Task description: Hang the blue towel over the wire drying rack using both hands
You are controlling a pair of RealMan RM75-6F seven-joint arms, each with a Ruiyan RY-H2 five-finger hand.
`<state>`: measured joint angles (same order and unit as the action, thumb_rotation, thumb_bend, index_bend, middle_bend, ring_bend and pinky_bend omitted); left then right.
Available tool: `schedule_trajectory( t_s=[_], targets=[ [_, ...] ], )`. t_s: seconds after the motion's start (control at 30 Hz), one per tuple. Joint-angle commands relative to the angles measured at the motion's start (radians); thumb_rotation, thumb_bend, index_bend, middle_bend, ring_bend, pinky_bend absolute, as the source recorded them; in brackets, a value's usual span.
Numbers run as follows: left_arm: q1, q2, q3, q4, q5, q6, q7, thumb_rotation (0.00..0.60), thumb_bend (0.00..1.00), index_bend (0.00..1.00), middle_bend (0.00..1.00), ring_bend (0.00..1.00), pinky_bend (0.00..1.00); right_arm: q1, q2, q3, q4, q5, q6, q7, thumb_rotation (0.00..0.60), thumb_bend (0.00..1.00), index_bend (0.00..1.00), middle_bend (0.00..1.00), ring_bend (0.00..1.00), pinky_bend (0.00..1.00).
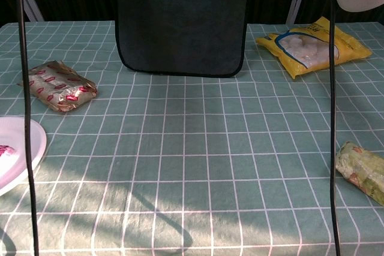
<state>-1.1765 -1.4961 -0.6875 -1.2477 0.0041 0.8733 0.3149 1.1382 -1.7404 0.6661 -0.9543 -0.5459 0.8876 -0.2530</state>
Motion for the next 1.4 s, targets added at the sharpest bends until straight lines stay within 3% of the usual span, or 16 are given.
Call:
schedule_trajectory(
  t_s=[0.03, 0.83, 0.9, 0.93, 0.97, 1.0, 1.03, 1.07, 1.2, 1.4],
  targets=[
    [-0.002, 0.001, 0.003, 0.007, -0.005, -0.001, 0.001, 0.600, 0.58, 0.83, 0.29, 0.23, 0.32, 0.027, -0.013, 0.010, 0.037, 0.004, -0.025, 0.018, 0.600, 0.62, 1.00, 0.14, 0.00, 0.00],
    [-0.021, -0.035, 0.014, 0.149, -0.059, -0.047, -0.006, 0.600, 0.58, 0.83, 0.32, 0.23, 0.33, 0.116, -0.087, 0.002, 0.246, 0.026, -0.099, 0.008, 0.600, 0.58, 1.00, 0.15, 0.00, 0.00],
    [-0.022, -0.039, 0.023, 0.162, -0.060, -0.060, 0.006, 0.600, 0.57, 0.76, 0.31, 0.23, 0.33, 0.126, -0.098, 0.000, 0.274, 0.029, -0.114, 0.002, 0.600, 0.56, 0.98, 0.14, 0.00, 0.00],
    [-0.019, -0.037, 0.027, 0.161, -0.052, -0.080, 0.007, 0.600, 0.55, 0.59, 0.27, 0.21, 0.32, 0.130, -0.101, -0.005, 0.285, 0.031, -0.128, -0.007, 0.600, 0.52, 0.83, 0.10, 0.00, 0.00],
    [-0.008, -0.030, 0.028, 0.156, -0.019, -0.119, -0.009, 0.600, 0.49, 0.34, 0.18, 0.19, 0.29, 0.131, -0.100, -0.017, 0.295, 0.039, -0.160, -0.032, 0.600, 0.46, 0.60, 0.07, 0.00, 0.00],
    [-0.002, -0.035, 0.024, 0.164, 0.009, -0.121, -0.032, 0.600, 0.43, 0.16, 0.10, 0.16, 0.26, 0.134, -0.099, -0.014, 0.299, 0.053, -0.177, -0.041, 0.600, 0.38, 0.35, 0.03, 0.00, 0.00],
    [0.001, -0.046, 0.016, 0.177, 0.045, -0.109, -0.065, 0.600, 0.35, 0.02, 0.03, 0.14, 0.22, 0.138, -0.099, -0.008, 0.302, 0.060, -0.181, -0.039, 0.600, 0.30, 0.10, 0.00, 0.00, 0.00],
    [0.003, -0.060, 0.011, 0.193, 0.082, -0.094, -0.097, 0.600, 0.31, 0.00, 0.01, 0.13, 0.20, 0.143, -0.100, -0.004, 0.307, 0.056, -0.179, -0.031, 0.600, 0.26, 0.01, 0.00, 0.00, 0.00],
    [-0.002, -0.112, -0.002, 0.285, 0.163, -0.057, -0.178, 0.600, 0.18, 0.00, 0.00, 0.09, 0.14, 0.158, -0.105, -0.009, 0.345, -0.012, -0.181, 0.037, 0.600, 0.18, 0.00, 0.00, 0.00, 0.00],
    [-0.002, -0.120, -0.011, 0.329, 0.168, -0.053, -0.177, 0.599, 0.16, 0.00, 0.00, 0.07, 0.13, 0.164, -0.093, -0.004, 0.364, -0.041, -0.197, 0.079, 0.600, 0.18, 0.00, 0.00, 0.00, 0.00]
  ],
)
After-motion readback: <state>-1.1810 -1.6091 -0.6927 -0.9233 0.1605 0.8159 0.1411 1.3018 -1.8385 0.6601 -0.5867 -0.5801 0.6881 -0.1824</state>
